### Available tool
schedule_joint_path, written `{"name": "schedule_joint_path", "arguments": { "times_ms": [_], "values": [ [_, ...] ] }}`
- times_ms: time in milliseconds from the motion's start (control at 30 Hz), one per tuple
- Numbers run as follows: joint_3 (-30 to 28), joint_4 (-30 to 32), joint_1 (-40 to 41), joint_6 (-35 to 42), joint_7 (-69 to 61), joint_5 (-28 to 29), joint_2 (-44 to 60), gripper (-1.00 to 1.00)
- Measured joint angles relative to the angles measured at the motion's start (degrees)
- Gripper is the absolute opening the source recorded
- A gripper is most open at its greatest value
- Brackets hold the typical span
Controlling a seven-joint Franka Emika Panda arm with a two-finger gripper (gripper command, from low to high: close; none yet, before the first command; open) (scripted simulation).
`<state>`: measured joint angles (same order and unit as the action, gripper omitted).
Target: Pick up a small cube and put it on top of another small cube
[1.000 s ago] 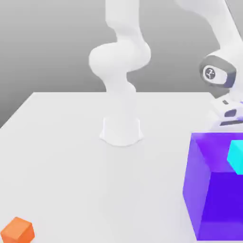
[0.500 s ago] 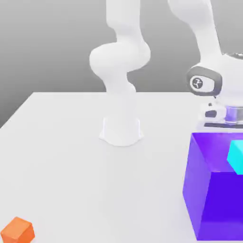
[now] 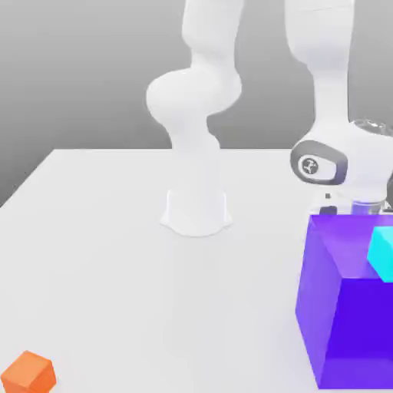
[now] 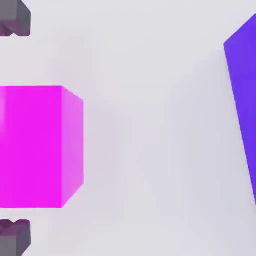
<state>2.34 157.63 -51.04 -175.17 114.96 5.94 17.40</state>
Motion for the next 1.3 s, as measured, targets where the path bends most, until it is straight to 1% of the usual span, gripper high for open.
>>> {"name": "schedule_joint_path", "arguments": {
  "times_ms": [233, 500, 633, 800, 867, 967, 1067, 1300],
  "values": [
    [-0.20, -0.02, -0.23, -0.22, -0.05, -0.09, 0.15, -1.00],
    [4.52, 0.93, 3.48, 5.38, -2.54, -3.86, -7.28, -1.00],
    [5.21, 1.69, 3.94, 8.32, -3.42, -4.93, -10.84, -1.00],
    [5.20, 2.11, 3.88, 10.93, -2.75, -4.75, -14.52, -1.00],
    [4.92, -0.31, 4.09, 11.04, -0.35, -4.18, -15.78, -1.00],
    [4.01, -6.08, 5.48, 13.98, 2.62, -3.10, -17.36, -1.00],
    [3.43, -12.23, 6.77, 17.32, 4.40, -3.48, -18.79, -1.00],
    [0.27, -24.52, 11.27, 32.99, -0.55, -6.05, -20.12, -1.00]
  ]
}}
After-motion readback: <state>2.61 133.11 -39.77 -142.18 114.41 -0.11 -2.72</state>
